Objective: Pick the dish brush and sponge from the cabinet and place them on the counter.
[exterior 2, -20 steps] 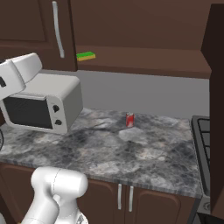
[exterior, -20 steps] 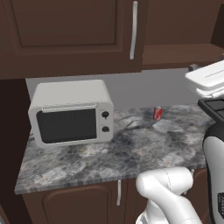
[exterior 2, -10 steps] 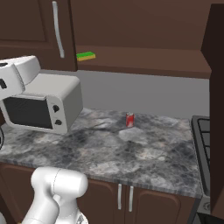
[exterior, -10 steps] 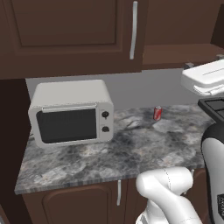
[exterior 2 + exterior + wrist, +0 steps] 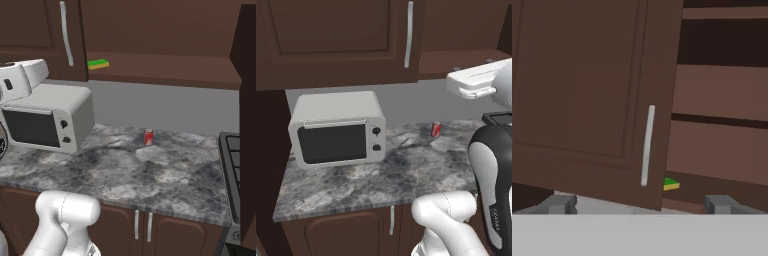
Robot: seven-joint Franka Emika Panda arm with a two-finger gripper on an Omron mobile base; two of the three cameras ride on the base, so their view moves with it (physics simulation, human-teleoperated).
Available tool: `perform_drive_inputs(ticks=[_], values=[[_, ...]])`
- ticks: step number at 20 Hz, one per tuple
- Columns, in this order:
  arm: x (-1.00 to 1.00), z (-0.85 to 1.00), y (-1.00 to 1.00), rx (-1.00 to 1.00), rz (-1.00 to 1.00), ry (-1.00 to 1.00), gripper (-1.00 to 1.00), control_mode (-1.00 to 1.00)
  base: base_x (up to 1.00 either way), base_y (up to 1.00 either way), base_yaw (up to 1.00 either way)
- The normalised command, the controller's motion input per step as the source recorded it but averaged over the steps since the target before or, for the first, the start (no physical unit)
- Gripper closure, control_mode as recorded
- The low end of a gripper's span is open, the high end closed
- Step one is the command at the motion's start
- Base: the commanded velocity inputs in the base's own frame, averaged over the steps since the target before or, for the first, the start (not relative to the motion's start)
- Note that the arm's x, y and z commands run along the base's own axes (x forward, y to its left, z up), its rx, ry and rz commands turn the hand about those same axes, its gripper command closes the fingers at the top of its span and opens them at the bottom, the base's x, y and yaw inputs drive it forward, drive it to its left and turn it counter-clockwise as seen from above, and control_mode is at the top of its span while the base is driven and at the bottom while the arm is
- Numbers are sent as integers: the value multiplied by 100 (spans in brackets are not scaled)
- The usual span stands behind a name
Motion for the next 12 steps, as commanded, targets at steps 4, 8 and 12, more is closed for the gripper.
perform_drive_inputs(ticks=[4, 8, 12], values=[[45, -1, 7, 3, 0, 7, -100, -100, 0, 0, 0], [53, -3, 4, 2, 0, 7, -100, -100, 0, 0, 0], [56, -4, 5, 3, 0, 7, -100, -100, 0, 0, 0]])
